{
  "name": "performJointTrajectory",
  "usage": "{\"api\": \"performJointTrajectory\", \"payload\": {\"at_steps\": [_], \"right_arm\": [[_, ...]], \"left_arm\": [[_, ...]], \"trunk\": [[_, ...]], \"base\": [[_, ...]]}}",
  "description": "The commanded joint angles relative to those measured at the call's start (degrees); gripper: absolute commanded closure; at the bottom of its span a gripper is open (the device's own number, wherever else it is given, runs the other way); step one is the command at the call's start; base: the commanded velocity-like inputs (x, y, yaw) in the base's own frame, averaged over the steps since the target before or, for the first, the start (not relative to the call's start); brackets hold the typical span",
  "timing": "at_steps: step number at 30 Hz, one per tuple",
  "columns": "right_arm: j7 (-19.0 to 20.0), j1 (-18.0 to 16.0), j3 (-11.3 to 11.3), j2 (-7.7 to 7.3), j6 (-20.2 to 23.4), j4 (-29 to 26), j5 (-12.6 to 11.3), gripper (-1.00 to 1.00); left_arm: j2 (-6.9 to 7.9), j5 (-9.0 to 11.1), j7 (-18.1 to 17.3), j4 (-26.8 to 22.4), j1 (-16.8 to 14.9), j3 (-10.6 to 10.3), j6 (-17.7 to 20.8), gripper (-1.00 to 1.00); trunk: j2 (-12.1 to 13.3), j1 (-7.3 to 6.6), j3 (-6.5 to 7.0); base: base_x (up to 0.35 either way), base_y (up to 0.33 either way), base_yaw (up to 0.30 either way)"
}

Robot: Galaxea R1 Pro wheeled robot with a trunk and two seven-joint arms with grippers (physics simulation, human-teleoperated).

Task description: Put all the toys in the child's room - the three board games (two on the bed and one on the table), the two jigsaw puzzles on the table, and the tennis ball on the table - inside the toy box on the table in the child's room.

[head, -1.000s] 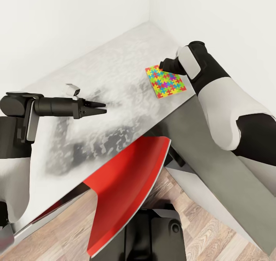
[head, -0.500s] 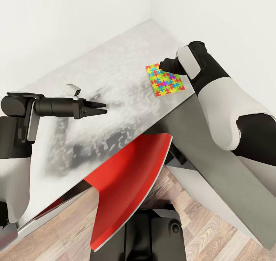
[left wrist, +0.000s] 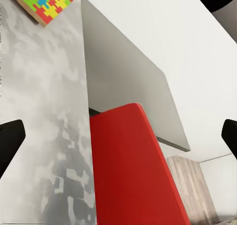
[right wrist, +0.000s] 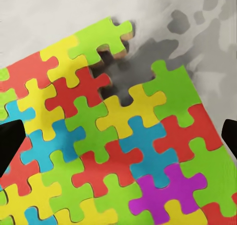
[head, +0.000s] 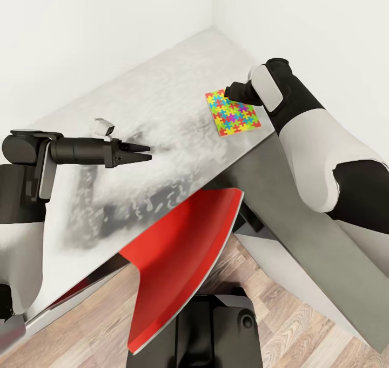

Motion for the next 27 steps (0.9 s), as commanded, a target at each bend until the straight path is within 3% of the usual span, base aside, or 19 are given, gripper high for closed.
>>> {"api": "performJointTrajectory", "payload": {"at_steps": [1,15,27], "right_arm": [[-0.5,0.0,0.4,-0.04,0.1,0.0,-0.6,-1.00],[-0.5,0.0,0.4,0.01,0.2,-0.1,-0.6,-1.00],[-0.4,0.0,0.5,-0.07,0.2,-0.1,-0.6,-1.00]], "left_arm": [[0.04,0.3,0.0,0.0,0.0,-0.1,0.6,-1.00],[-0.02,0.2,0.1,0.0,0.0,-0.2,0.6,-1.00],[-0.08,0.2,0.2,0.0,0.0,-0.2,0.6,-1.00]], "trunk": [[-0.1,0.03,-0.06],[-0.1,0.03,-0.06],[-0.1,0.03,-0.02]], "base": [[0.000,0.000,0.089],[0.000,0.000,0.217],[0.000,-0.009,0.063]]}}
